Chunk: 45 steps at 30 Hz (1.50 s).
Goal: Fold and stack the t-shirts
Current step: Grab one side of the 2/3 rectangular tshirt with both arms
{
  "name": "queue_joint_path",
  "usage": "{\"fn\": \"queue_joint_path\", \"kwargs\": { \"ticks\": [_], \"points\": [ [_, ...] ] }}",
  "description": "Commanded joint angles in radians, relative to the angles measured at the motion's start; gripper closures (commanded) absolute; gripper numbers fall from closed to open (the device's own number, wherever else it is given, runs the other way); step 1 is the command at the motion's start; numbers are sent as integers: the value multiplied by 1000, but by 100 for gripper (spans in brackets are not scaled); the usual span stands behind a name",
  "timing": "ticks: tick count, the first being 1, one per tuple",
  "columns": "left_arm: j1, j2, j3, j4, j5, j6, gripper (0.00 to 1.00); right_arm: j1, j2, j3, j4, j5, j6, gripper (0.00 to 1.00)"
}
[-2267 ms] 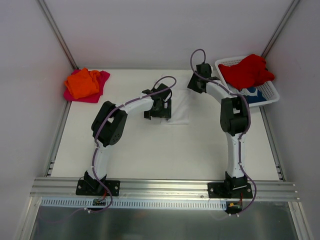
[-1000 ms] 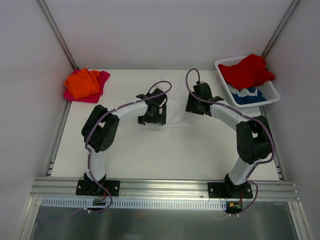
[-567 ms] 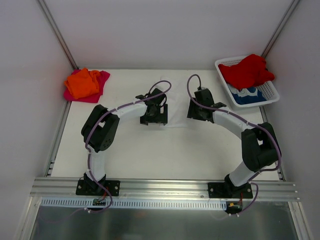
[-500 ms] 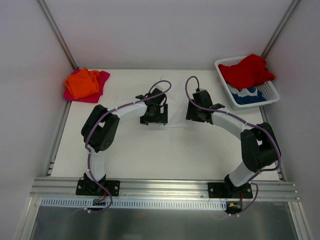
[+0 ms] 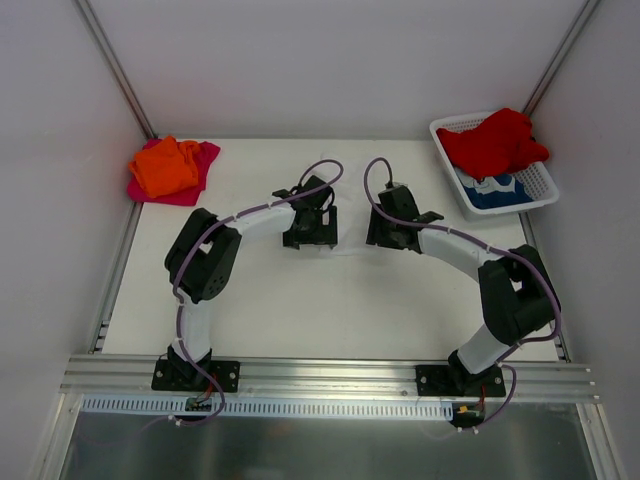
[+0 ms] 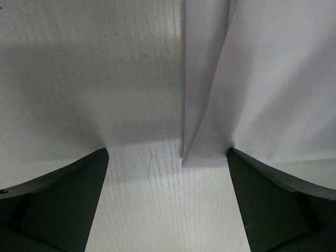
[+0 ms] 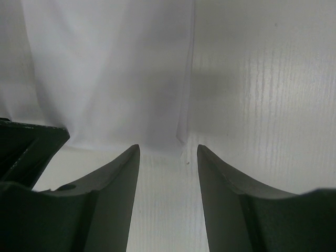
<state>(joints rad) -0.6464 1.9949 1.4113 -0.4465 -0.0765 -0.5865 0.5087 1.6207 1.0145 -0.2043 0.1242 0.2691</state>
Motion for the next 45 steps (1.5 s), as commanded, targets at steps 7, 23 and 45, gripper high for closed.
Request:
{"fn": "queue_joint_path", "kwargs": {
  "ticks": [7,23,45],
  "points": [
    [-4,39,49,25,37,-32,3,5,11,-40,51,12,33,49],
    [-15,76,46,61,73,-64,9,5,59,-44,78,9,47,55],
    [-55,25,-49,74,73,-84,14,5,134,-53,132,-15,68,55]
  ]
}}
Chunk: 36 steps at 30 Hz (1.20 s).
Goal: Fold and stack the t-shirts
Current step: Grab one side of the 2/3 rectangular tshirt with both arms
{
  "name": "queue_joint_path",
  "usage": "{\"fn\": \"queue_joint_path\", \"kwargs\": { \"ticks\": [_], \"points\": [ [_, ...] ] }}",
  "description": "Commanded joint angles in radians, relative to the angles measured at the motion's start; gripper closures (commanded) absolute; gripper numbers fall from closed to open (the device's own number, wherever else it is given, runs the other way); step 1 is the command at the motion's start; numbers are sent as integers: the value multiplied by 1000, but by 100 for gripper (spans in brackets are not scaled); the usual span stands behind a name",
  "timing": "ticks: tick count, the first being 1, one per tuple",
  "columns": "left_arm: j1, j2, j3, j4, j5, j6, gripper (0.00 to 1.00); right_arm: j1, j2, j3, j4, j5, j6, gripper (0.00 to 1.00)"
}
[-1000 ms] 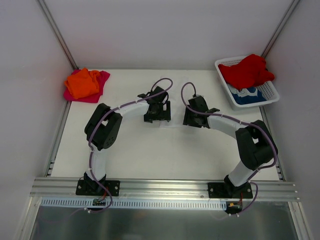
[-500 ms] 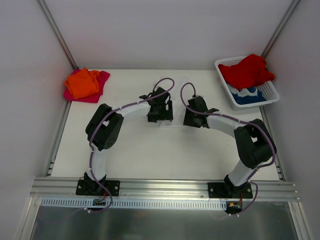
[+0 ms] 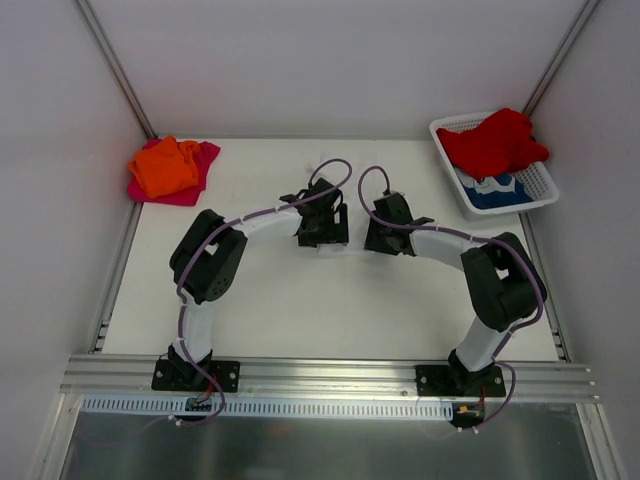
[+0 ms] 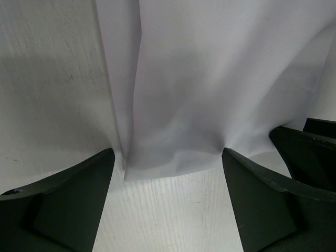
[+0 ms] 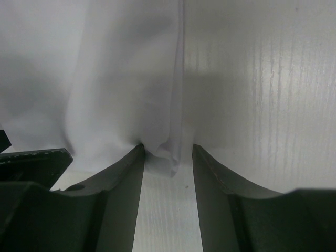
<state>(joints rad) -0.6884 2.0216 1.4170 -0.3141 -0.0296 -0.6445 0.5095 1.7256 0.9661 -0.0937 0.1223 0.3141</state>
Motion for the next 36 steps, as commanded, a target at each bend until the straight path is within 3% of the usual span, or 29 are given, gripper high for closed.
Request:
{"fn": "queue_joint_path", "kwargs": {
  "ticks": [1,8,26,36],
  "points": [
    [-13,-3,-56,-59,26,-26,15,6,32,-6,23,-15,26,55],
    [-19,-18,-93,-59,26,-29,15,6,40,-12,32,-13,29,61],
    [26,-51,-175,-59,-50,-20,17,3,9,-24,31,-7,22,61],
    [79,26,-105,-59,-30,13,31,3,9,-21,28,-6,16,61]
  ]
}}
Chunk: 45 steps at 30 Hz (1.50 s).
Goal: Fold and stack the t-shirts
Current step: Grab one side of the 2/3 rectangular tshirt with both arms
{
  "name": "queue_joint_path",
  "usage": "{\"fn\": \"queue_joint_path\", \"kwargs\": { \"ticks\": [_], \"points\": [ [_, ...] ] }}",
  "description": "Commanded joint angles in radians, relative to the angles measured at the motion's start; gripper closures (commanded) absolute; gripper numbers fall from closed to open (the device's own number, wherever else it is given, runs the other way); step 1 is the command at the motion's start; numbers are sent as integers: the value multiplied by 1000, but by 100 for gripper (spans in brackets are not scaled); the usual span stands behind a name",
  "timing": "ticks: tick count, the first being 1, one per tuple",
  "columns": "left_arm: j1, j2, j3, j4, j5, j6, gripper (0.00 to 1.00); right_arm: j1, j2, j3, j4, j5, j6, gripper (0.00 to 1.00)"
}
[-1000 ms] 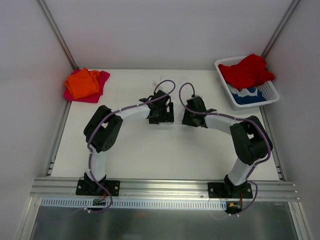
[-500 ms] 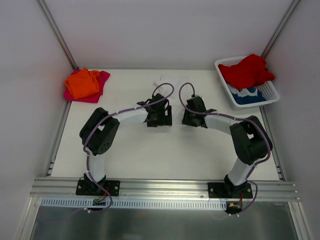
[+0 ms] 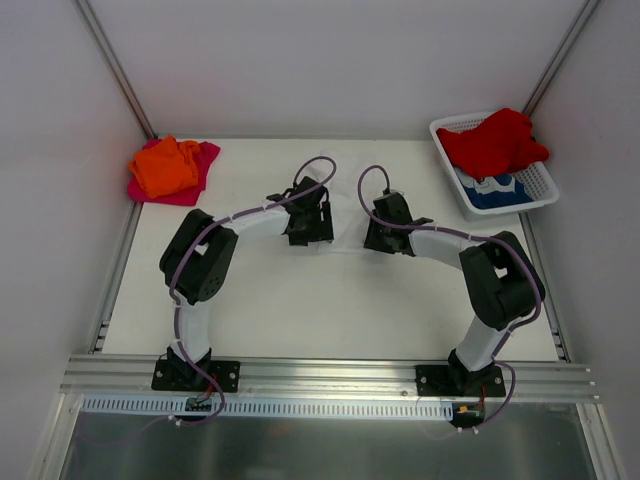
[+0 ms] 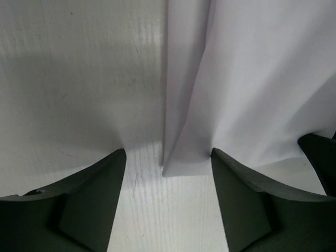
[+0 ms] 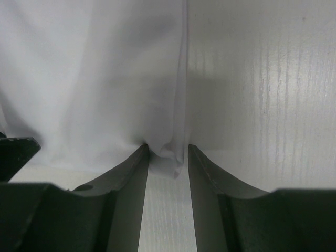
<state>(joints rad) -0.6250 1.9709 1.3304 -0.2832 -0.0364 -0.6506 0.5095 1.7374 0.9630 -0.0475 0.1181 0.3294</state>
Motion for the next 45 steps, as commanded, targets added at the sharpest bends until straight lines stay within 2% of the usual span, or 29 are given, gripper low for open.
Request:
{"fn": "queue_joint_path", "kwargs": {
  "ticks": [1,3,6,19,22,24,25,26,29,30,32,38,45],
  "points": [
    [16,88,-14,-90,-19,16,35,4,-1,-18,-18,-1,0,61],
    [16,97,-11,-88,-14,12,48,3,1,-15,-17,-5,0,61],
    [8,102,-13,-88,-5,5,52,3,7,-10,-22,-3,-1,61],
    [-70,89,-31,-83,3,-27,52,1,7,-9,-22,-3,-4,61],
    [-78,89,-33,-83,4,-32,61,1,7,-9,-22,-6,-4,71],
    [-79,89,-37,-83,6,-34,63,1,4,-10,-22,-6,-4,71],
    [-79,88,-39,-83,6,-32,65,1,4,-12,-20,-6,-3,77],
    [-79,86,-40,-83,6,-34,72,1,4,-10,-22,-5,-3,80],
    [-79,80,-45,-83,3,-35,83,1,8,-10,-20,-9,-1,95],
    [-79,79,-49,-82,3,-34,92,1,7,-10,-20,-8,0,98],
    [-81,77,-53,-83,6,-37,100,1,5,-13,-17,-11,0,100],
    [-105,19,-92,-80,-22,-46,100,6,-47,-43,-15,0,0,100],
    [-122,-121,-140,-83,-52,-50,100,24,-171,-79,-43,28,5,100]
  ]
}}
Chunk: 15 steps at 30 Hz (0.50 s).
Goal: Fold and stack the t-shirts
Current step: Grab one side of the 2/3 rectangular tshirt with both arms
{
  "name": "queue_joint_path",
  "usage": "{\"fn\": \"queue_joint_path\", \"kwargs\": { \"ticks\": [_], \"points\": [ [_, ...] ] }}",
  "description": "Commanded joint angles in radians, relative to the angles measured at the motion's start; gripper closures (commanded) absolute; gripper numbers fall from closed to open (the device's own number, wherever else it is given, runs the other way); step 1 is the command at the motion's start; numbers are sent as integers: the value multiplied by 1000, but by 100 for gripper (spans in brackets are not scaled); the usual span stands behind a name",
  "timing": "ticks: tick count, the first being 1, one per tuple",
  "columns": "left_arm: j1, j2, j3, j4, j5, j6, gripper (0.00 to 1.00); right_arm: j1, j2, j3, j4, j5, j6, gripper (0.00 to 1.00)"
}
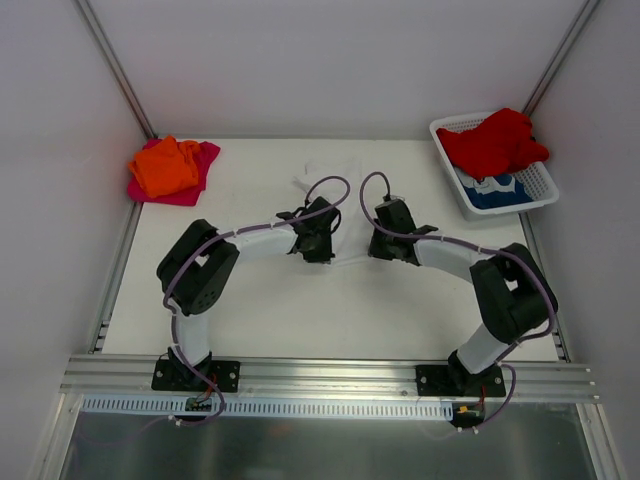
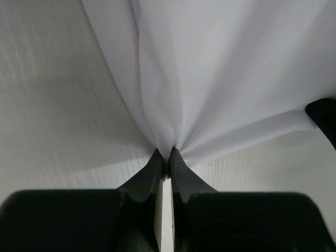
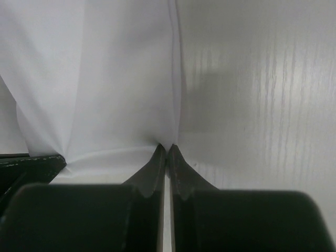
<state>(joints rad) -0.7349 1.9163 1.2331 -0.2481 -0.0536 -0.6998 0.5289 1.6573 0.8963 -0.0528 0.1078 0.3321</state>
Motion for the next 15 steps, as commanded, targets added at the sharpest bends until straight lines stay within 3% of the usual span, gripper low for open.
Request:
{"fn": "queue_joint_path", "kwargs": {
  "ticks": [1,15],
  "points": [
    [-14,-79,-47,-118,-40,-1,100,9,-108,-17,-44,50,2,100],
    [-29,-283,-43,-183,-110,16,100,45,-343,10,-156,124,-13,100]
  ]
}}
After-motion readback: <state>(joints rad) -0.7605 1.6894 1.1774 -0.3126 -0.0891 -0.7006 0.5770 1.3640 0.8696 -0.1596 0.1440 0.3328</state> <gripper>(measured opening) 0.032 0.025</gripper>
